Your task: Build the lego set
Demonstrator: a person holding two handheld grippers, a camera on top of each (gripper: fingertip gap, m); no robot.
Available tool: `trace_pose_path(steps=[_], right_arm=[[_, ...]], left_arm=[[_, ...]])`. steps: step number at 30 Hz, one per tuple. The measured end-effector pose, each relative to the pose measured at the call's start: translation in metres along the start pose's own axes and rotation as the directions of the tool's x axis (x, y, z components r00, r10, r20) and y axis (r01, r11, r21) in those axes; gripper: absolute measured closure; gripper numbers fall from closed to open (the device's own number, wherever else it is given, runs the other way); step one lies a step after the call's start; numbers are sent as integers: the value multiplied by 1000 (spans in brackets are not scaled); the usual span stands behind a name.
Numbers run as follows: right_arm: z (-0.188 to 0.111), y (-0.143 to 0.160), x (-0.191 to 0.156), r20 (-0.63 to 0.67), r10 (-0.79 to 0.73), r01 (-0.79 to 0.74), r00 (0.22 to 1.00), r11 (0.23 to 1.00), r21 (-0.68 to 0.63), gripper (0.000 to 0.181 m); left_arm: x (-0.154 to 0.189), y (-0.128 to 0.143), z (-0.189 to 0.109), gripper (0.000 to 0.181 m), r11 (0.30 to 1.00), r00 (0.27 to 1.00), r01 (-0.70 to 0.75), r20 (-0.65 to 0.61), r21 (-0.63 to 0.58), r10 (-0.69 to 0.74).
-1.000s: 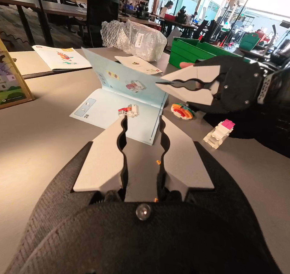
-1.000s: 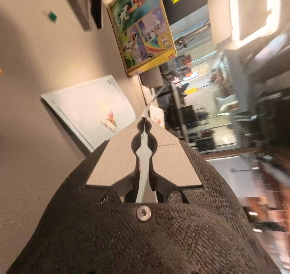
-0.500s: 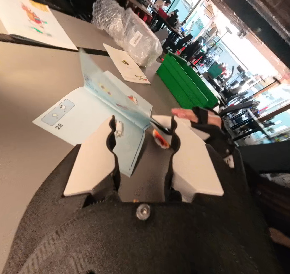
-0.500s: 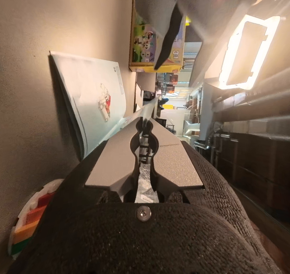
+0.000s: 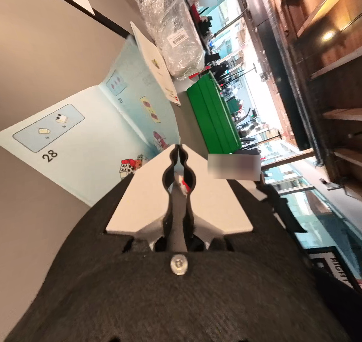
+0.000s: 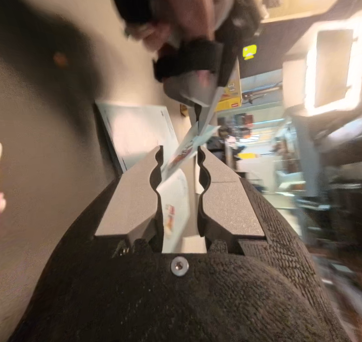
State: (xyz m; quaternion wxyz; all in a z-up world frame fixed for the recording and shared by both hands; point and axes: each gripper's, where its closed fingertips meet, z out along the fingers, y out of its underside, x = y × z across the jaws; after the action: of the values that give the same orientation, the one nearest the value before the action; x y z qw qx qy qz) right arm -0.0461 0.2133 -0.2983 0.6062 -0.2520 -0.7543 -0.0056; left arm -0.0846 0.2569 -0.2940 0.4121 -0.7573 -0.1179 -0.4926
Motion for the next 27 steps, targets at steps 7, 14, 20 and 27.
trace_pose_path(steps=[7, 14, 20, 27], right_arm=[[5, 59, 24, 129, 707, -704, 695, 706, -78, 131], [28, 49, 2, 309, 778, -775, 547, 610, -165, 135], [32, 22, -15, 440, 735, -769, 516, 624, -139, 135], [36, 39, -25, 380, 665, -661, 643, 733, -163, 130]], left_arm=[[24, -13, -10, 178, 981, 921, 191, -351, 34, -167], [9, -13, -21, 143, 982, 974, 148, -191, 120, -124], [16, 11, -31, 124, 997, 992, 59, -114, 49, -53], [38, 33, -21, 144, 989, 956, 146, -250, -39, -151]])
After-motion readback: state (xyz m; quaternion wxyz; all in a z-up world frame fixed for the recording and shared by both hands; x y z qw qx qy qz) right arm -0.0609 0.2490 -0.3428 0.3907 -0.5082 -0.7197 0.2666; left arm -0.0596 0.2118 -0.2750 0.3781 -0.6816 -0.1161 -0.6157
